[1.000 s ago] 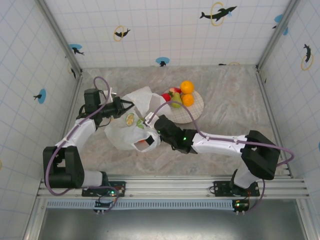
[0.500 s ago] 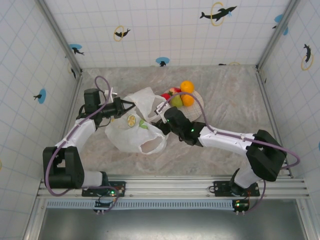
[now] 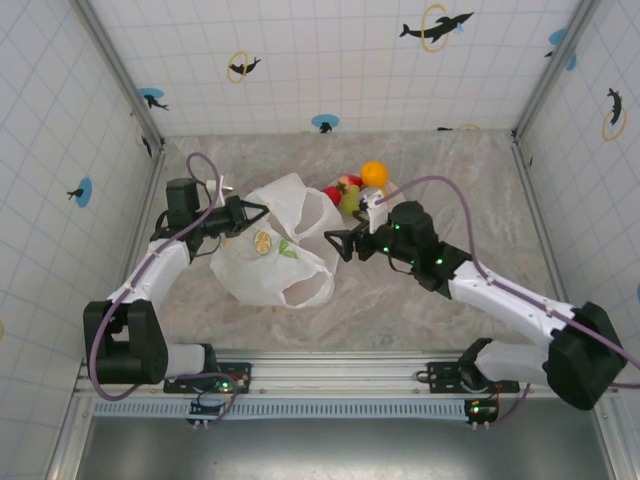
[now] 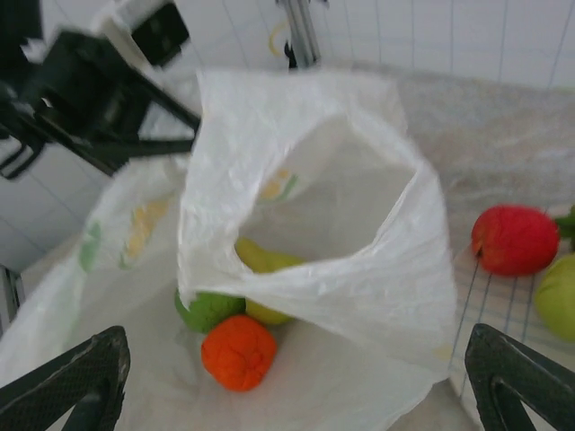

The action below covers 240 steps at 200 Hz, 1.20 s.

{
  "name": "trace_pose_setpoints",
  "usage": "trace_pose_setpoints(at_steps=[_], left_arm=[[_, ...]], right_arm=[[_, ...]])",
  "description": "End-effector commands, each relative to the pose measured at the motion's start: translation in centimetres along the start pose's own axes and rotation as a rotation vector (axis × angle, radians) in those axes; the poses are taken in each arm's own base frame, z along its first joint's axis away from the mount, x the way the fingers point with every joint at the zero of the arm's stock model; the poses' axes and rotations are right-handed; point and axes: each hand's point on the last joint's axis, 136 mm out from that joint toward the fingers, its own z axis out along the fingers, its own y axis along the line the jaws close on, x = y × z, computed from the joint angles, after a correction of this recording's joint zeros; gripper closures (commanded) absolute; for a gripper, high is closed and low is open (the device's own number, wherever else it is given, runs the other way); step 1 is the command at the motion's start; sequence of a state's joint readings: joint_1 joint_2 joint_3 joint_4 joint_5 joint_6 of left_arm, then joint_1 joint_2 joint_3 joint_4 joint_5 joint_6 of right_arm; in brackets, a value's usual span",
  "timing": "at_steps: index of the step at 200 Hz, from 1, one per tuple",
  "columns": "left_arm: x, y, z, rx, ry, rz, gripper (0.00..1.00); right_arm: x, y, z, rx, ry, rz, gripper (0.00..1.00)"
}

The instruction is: Place the fruits into the plastic bag

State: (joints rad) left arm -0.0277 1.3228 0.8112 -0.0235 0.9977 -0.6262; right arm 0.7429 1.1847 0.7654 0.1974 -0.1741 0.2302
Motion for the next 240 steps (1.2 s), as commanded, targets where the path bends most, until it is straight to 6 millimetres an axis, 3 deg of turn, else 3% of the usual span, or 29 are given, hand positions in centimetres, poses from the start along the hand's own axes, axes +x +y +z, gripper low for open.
trace_pose_setpoints(at_steps=[1,17,28,85,116,154,203,240], left_arm=[[-1.1,0.9,-0.9,-0.063,-0.055,0.019,1.00],[-1.6,1.7,-1.4,-0.083,-0.077,0.000,1.00],[-1.8,2.0,-1.6,-0.089,-0.086,-0.009,1.00],[-2.1,2.9,-1.7,-0.111,-0.100,-0.027,1.00],[-2.3,3.3,-2.0,-0.118,-0.110,-0.036,1.00],[-2.5,3.4,-2.2,-0.106,-0.113,-0.046,1.00],[-2.5,3.3,-2.3,-0.095,-0.115,-0.052,1.00],[-2.5,3.2,-2.4,-0.091,-0.119,-0.053,1.00]], right_arm=[[-1.5,-3.3,-1.3,0.098,-0.072,0.013,0.01],[-1.4,-8.2,-1.3,0.289,-0.049,0.059,0.02],[-1.5,-10.4,-0.7,0.370,-0.013,0.069,0.03],[0.7,-16.9,6.4,0.534,0.247,0.001,0.07],[1.9,-18.6,10.3,0.531,0.305,0.017,0.17],[2.4,-20.4,13.4,0.554,0.344,0.044,0.23],[3.7,-20.9,15.6,0.527,0.379,0.072,0.26],[4.5,-20.8,15.8,0.508,0.411,0.075,0.34]])
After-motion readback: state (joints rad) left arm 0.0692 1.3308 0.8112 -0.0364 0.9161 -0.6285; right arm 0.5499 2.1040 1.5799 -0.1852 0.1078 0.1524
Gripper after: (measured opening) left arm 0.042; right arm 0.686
